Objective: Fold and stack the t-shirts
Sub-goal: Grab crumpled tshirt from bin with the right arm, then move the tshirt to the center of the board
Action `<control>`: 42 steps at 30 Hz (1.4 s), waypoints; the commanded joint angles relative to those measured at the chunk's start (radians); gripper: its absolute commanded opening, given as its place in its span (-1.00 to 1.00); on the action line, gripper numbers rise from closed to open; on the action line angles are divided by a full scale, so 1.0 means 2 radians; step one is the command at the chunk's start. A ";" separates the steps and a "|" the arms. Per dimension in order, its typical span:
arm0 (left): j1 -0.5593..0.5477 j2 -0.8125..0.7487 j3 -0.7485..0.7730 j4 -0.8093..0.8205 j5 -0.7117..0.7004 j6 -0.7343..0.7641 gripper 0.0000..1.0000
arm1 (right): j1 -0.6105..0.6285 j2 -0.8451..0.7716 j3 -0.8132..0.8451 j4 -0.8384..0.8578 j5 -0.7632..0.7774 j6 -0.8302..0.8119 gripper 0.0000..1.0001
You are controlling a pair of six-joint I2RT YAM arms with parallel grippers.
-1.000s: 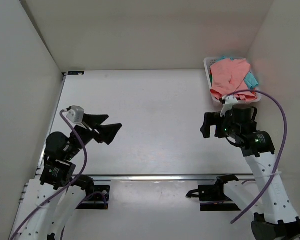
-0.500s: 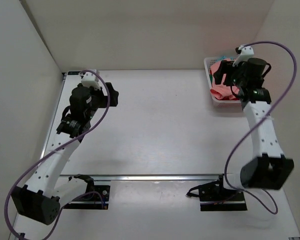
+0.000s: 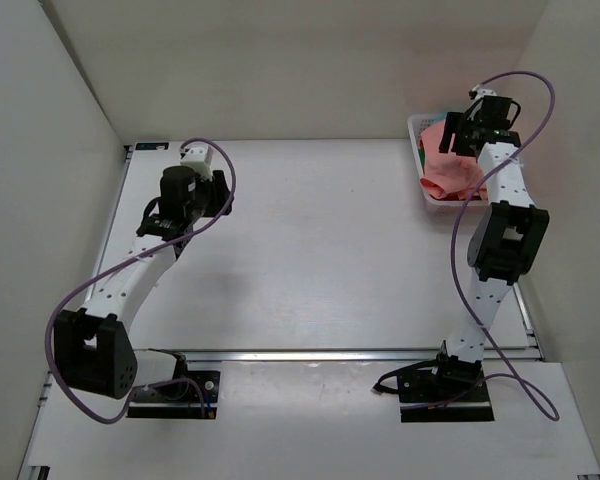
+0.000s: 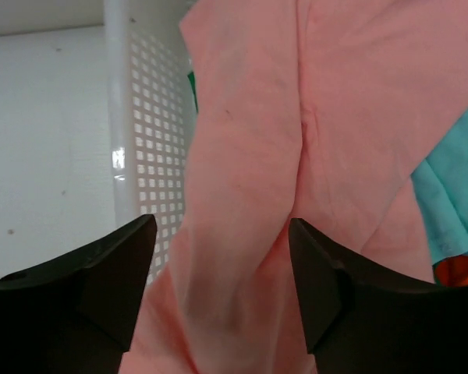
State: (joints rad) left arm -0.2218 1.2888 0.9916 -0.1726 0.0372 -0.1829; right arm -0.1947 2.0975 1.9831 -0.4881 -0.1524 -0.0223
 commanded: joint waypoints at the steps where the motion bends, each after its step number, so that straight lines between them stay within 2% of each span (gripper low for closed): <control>1: 0.010 0.006 -0.010 0.033 0.037 0.013 0.21 | 0.011 0.030 0.035 -0.031 0.036 -0.015 0.40; 4: 0.025 0.006 -0.027 0.053 0.062 0.007 -0.25 | 0.019 0.056 0.060 -0.070 0.058 -0.016 0.38; 5: 0.029 0.006 -0.031 0.056 0.069 0.006 -0.22 | 0.024 0.057 0.069 -0.074 0.073 -0.015 0.33; 6: 0.036 0.011 -0.034 0.051 0.093 0.010 -0.05 | 0.025 0.063 0.080 -0.092 0.090 -0.017 0.00; 7: 0.042 0.014 -0.035 0.040 0.102 0.009 0.03 | 0.029 0.066 0.089 -0.096 0.097 -0.015 -0.26; 8: 0.044 0.013 -0.034 0.033 0.106 0.014 -0.11 | 0.030 0.060 0.095 -0.107 0.105 -0.015 -0.97; 9: 0.043 0.008 -0.034 0.032 0.103 0.019 -0.34 | 0.032 0.056 0.096 -0.102 0.108 -0.010 -1.00; 10: 0.040 0.002 -0.036 0.028 0.090 0.019 -0.65 | 0.034 0.042 0.092 -0.097 0.110 -0.010 -1.00; 12: 0.037 -0.016 -0.030 0.023 0.077 0.021 -0.95 | 0.039 0.009 0.075 -0.064 0.114 -0.003 -1.00; 13: 0.036 -0.019 -0.019 0.015 0.074 0.015 -1.00 | 0.042 -0.017 0.067 -0.057 0.108 0.002 -0.99; 18: 0.040 -0.041 0.032 -0.039 0.088 0.004 -1.00 | 0.086 -0.163 -0.003 0.034 0.098 -0.003 -1.00; 19: 0.037 -0.061 0.032 -0.043 0.086 0.005 -0.93 | 0.104 -0.198 -0.020 0.045 0.098 -0.015 -0.99; 22: 0.039 -0.103 0.017 -0.043 0.094 -0.007 -0.70 | 0.163 -0.252 -0.011 0.019 0.093 -0.020 -1.00; 24: 0.042 -0.123 0.012 -0.057 0.097 -0.017 -0.71 | 0.205 -0.279 0.015 0.002 0.091 -0.027 -1.00; 26: 0.040 -0.143 0.012 -0.076 0.100 -0.016 -0.61 | 0.267 -0.300 0.016 0.009 0.106 -0.037 -1.00; 28: 0.037 -0.160 0.007 -0.095 0.095 -0.019 -0.53 | 0.301 -0.309 0.032 0.014 0.107 -0.028 -0.99; 29: 0.038 -0.170 0.009 -0.102 0.094 -0.022 -0.40 | 0.311 -0.310 0.035 0.014 0.096 -0.014 -1.00; 33: 0.047 -0.203 0.006 -0.128 0.078 -0.027 -0.15 | 0.330 -0.299 0.022 0.016 0.063 0.029 -1.00; 38: 0.041 -0.229 -0.004 -0.145 0.061 -0.038 -0.06 | 0.331 -0.242 -0.030 0.015 0.006 0.061 -1.00; 39: 0.042 -0.232 -0.012 -0.145 0.066 -0.045 -0.05 | 0.334 -0.209 -0.014 -0.013 -0.013 0.066 -0.95; 40: 0.046 -0.235 -0.019 -0.137 0.072 -0.047 -0.03 | 0.337 -0.175 0.013 -0.027 -0.013 0.064 -0.41; 41: 0.043 -0.235 -0.025 -0.135 0.070 -0.053 0.00 | 0.351 -0.160 0.025 -0.061 0.001 0.063 -0.09; 42: 0.045 -0.236 -0.031 -0.134 0.076 -0.051 0.04 | 0.366 -0.140 0.041 -0.076 0.016 0.050 0.41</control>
State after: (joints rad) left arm -0.1383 0.8249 0.9668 -0.4198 0.1818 -0.2592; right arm 0.4820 1.7172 2.0079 -0.5217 -0.1036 0.0738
